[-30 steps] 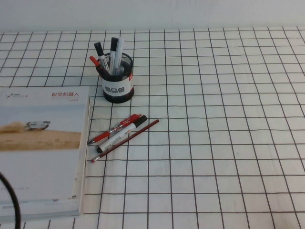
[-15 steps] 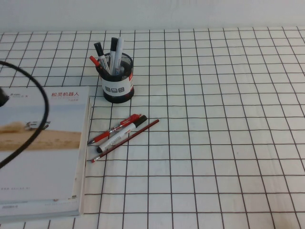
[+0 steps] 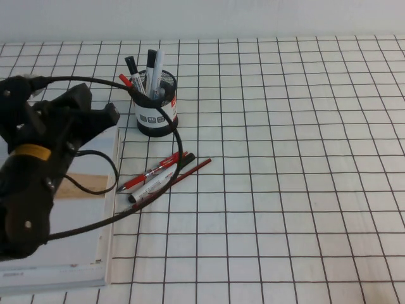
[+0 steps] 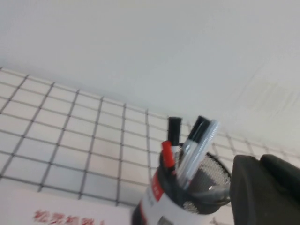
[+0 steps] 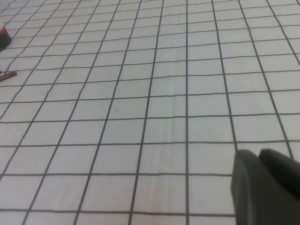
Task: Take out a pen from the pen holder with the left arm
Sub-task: 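Take a marker out of the pen holder and lay it on the table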
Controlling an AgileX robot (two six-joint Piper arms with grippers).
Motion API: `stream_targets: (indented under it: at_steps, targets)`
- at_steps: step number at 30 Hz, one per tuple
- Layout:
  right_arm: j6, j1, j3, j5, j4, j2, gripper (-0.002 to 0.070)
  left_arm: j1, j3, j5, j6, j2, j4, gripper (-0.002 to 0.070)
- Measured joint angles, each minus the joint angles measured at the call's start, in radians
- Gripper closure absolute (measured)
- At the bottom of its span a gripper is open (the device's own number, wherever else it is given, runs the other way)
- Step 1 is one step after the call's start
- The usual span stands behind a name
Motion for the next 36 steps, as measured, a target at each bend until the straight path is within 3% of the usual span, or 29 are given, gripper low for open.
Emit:
stream_targets:
  at_steps: [4,10,13,17,20,36]
  targets:
    - [0.0,0.0,0.0,0.0,0.0,0.0,0.0691,-0.007,-0.002,-0.13,-0.142,0.103,0.123,0.0675]
    - [0.0,0.0,0.0,0.0,0.0,0.0,0.0691,-0.003,-0.015,-0.29,-0.18,0.253,0.165,0.0653]
    - [0.0,0.0,0.0,0.0,0.0,0.0,0.0691,0.011,-0.04,-0.301,-0.199,0.304,0.177,0.0569]
    - [0.0,0.0,0.0,0.0,0.0,0.0,0.0691,0.014,-0.099,-0.311,-0.215,0.375,0.182,0.0386]
    - [0.0,0.0,0.0,0.0,0.0,0.0,0.0691,0.014,-0.148,-0.323,-0.218,0.426,0.184,0.0326]
    - [0.0,0.0,0.0,0.0,0.0,0.0,0.0691,0.056,-0.401,-0.272,-0.224,0.607,0.15,0.03]
